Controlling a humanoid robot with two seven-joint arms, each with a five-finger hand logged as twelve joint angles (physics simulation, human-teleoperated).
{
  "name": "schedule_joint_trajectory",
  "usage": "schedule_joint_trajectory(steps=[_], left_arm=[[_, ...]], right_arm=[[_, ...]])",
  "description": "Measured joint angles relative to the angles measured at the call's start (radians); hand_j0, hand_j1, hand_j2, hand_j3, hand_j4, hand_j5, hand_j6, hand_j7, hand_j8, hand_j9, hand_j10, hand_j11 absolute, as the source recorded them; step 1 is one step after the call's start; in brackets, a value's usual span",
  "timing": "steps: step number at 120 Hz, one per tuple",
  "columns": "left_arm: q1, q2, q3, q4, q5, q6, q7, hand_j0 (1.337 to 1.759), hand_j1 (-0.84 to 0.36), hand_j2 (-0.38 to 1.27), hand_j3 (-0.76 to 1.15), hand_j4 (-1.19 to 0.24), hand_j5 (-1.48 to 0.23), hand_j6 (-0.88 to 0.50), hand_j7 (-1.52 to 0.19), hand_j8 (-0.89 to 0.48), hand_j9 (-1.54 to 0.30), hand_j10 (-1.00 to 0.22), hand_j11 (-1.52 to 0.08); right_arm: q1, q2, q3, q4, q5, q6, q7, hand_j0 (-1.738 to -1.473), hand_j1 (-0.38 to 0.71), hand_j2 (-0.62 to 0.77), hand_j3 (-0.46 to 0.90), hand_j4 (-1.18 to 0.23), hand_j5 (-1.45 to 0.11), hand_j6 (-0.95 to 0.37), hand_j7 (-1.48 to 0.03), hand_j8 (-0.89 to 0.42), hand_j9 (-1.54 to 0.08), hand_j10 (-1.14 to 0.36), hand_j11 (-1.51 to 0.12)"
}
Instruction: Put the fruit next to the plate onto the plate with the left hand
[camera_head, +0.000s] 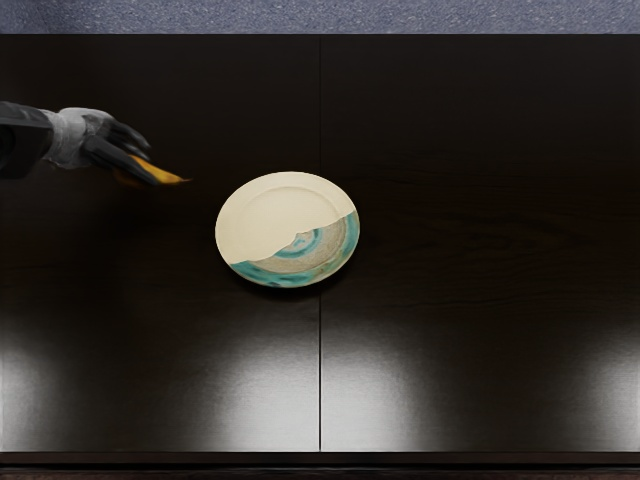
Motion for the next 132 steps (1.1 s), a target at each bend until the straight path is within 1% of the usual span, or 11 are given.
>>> schedule_joint_trajectory(steps=[7, 9, 18, 38, 41, 48, 74, 81, 94, 113, 132], left_arm=[[0.001, -0.028, -0.06, 0.0, -0.03, -0.05, 0.0, 1.647, -0.31, 0.41, 0.0, -0.87, -1.13, -0.65, -1.1, -0.47, -1.13, -0.62, -1.17], [0.001, -0.041, -0.073, 0.0, -0.039, -0.061, 0.0, 1.648, -0.31, 0.49, 0.0, -0.87, -1.14, -0.66, -1.11, -0.47, -1.13, -0.62, -1.17], [0.001, -0.093, -0.116, 0.0, -0.068, -0.091, 0.0, 1.648, -0.25, 0.35, 0.0, -0.87, -1.14, -0.71, -1.12, -0.52, -1.14, -0.65, -1.17], [0.023, -0.22, -0.155, 0.0, -0.089, -0.117, 0.0, 1.65, -0.31, 0.47, 0.0, -0.85, -1.18, -0.71, -1.15, -0.51, -1.13, -0.63, -1.16], [0.025, -0.227, -0.158, 0.0, -0.09, -0.118, 0.0, 1.65, -0.29, 0.4, 0.0, -0.85, -1.18, -0.72, -1.15, -0.51, -1.14, -0.63, -1.16], [0.027, -0.239, -0.163, 0.0, -0.092, -0.119, 0.0, 1.651, -0.32, 0.49, 0.0, -0.85, -1.18, -0.73, -1.15, -0.51, -1.13, -0.62, -1.16], [0.031, -0.24, -0.169, 0.001, -0.091, -0.121, 0.0, 1.652, -0.33, 0.49, 0.0, -0.86, -1.17, -0.75, -1.16, -0.5, -1.13, -0.61, -1.15], [0.04, -0.24, -0.168, 0.001, -0.09, -0.117, 0.0, 1.654, -0.25, 0.39, 0.0, -0.71, -0.97, -0.73, -0.96, -0.44, -0.94, -0.53, -0.96], [0.05, -0.24, -0.166, 0.001, -0.082, -0.114, 0.0, 1.655, -0.02, 0.23, 0.0, -0.43, -0.58, -0.44, -0.58, -0.27, -0.56, -0.32, -0.57], [0.054, -0.142, -0.178, -0.003, -0.092, -0.15, 0.0, 1.657, 0.17, 0.11, 0.0, -0.2, -0.27, -0.21, -0.27, -0.13, -0.27, -0.15, -0.27], [0.329, 0.06, -0.433, -0.007, -0.272, -0.449, 0.0, 1.658, 0.26, 0.05, 0.0, -0.1, -0.13, -0.1, -0.13, -0.06, -0.13, -0.08, -0.13]], right_arm=[[0.0, 0.0, 0.0, 0.0, 0.0, 0.0, 0.0, -1.658, -0.34, 0.0, 0.0, -0.01, -0.01, -0.01, -0.01, -0.01, -0.01, -0.01, -0.01], [0.0, 0.0, 0.0, 0.0, 0.0, 0.0, 0.0, -1.658, -0.34, 0.0, 0.0, -0.01, -0.01, -0.01, -0.01, -0.01, -0.01, -0.01, -0.01], [0.0, 0.0, 0.0, 0.0, 0.0, 0.0, 0.0, -1.658, -0.34, 0.0, 0.0, -0.01, -0.01, -0.01, -0.01, -0.01, -0.01, -0.01, -0.01], [0.0, 0.0, 0.0, 0.0, 0.0, 0.0, 0.0, -1.658, -0.34, 0.0, 0.0, -0.01, -0.01, -0.01, -0.01, -0.01, -0.01, -0.01, -0.01], [0.0, 0.0, 0.0, 0.0, 0.0, 0.0, 0.0, -1.658, -0.34, 0.0, 0.0, -0.01, -0.01, -0.01, -0.01, -0.01, -0.01, -0.01, -0.01], [0.0, 0.0, 0.0, 0.0, 0.0, 0.0, 0.0, -1.658, -0.34, 0.0, 0.0, -0.01, -0.01, -0.01, -0.01, -0.01, -0.01, -0.01, -0.01], [0.0, 0.0, 0.0, 0.0, 0.0, 0.0, 0.0, -1.658, -0.34, 0.0, 0.0, -0.01, -0.01, -0.01, -0.01, -0.01, -0.01, -0.01, -0.01], [0.0, 0.0, 0.0, 0.0, 0.0, 0.0, 0.0, -1.658, -0.34, 0.0, 0.0, -0.01, -0.01, -0.01, -0.01, -0.01, -0.01, -0.01, -0.01], [0.0, 0.0, 0.0, 0.0, 0.0, 0.0, 0.0, -1.658, -0.34, 0.0, 0.0, -0.01, -0.01, -0.01, -0.01, -0.01, -0.01, -0.01, -0.01], [0.0, 0.0, 0.0, 0.0, 0.0, 0.0, 0.0, -1.658, -0.34, 0.0, 0.0, -0.01, -0.01, -0.01, -0.01, -0.01, -0.01, -0.01, -0.01], [0.0, 0.0, 0.0, 0.0, 0.0, 0.001, 0.0, -1.658, -0.34, 0.0, 0.0, -0.01, -0.01, -0.01, -0.01, -0.01, -0.01, -0.01, -0.01]])
